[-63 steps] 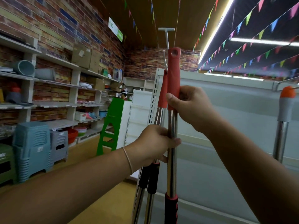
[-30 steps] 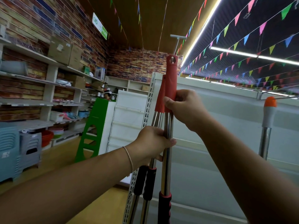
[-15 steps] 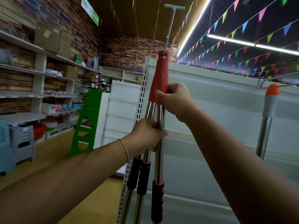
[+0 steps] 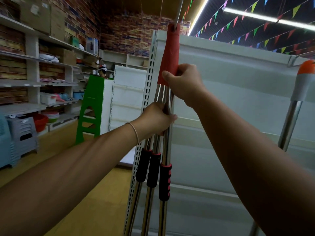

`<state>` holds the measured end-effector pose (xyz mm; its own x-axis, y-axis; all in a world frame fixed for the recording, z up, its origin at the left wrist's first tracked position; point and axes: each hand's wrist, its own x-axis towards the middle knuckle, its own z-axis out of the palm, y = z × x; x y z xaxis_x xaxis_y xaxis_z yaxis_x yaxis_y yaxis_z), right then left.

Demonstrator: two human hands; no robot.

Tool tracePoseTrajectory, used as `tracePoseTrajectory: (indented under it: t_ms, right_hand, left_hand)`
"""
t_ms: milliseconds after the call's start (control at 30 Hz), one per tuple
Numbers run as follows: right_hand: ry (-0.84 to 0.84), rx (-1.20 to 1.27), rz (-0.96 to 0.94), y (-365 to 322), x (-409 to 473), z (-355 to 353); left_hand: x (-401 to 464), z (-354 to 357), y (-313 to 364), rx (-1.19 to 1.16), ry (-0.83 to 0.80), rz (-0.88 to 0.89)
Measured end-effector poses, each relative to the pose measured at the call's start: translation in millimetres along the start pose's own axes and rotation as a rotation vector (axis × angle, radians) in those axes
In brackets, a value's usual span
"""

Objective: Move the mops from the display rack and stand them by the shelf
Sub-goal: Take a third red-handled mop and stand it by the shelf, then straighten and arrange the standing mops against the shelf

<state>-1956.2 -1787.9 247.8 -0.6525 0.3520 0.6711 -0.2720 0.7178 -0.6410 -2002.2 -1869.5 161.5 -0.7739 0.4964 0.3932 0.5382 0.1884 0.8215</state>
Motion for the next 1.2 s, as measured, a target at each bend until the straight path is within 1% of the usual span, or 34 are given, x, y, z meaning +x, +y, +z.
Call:
tracePoseTrajectory:
  t_ms: [233, 433, 567, 667, 767, 900, 967, 1067, 1133, 1200]
  right_hand:
    - [0.080, -0.037, -0.007, 8.0, -4.6, 9.1]
    - [0.089, -0.075, 0.034, 19.5, -17.4, 17.8]
    - [0.108, -0.080, 0.074, 20.2, -30.6, 20.1]
    - [0.082, -0.063, 0.133, 18.9, -39.5, 16.9]
    - [-0.016, 0.025, 0.213, 37.8, -64.0, 17.8]
    - [-0.054, 0.044, 0.298, 81.2, -113.9, 24.1]
    - [-0.075, 0.034, 0.332, 100.4, -132.4, 26.3]
    - [-0.088, 0.030, 0.361, 120.8, -153.7, 29.0]
    - [-0.089, 0.031, 0.357, 130.7, -164.4, 29.0]
    - [-0.104, 0.035, 0.359, 138.4, -173.7, 26.7]
  left_hand:
    - [1.4, -1.3, -9.1, 0.030, -0.002, 0.038]
    - [-2.5, -0.6, -13.0, 0.157, 0.000, 0.112]
    - [-12.0, 1.7, -23.5, 0.116, 0.010, 0.132]
    - [-29.3, 7.8, -46.8, 0.087, -0.015, 0.083]
    - [-53.0, 17.0, -79.8, 0.083, -0.046, 0.034]
    - [-70.5, 24.9, -100.6, -0.037, 0.043, 0.071]
    - [-78.8, 32.4, -105.5, -0.052, 0.106, 0.081]
    - [-96.9, 47.3, -118.6, -0.070, 0.126, 0.078]
    - [-104.6, 54.9, -127.0, -0.090, 0.147, 0.062]
    - [-109.8, 61.3, -132.9, -0.102, 0.168, 0.006]
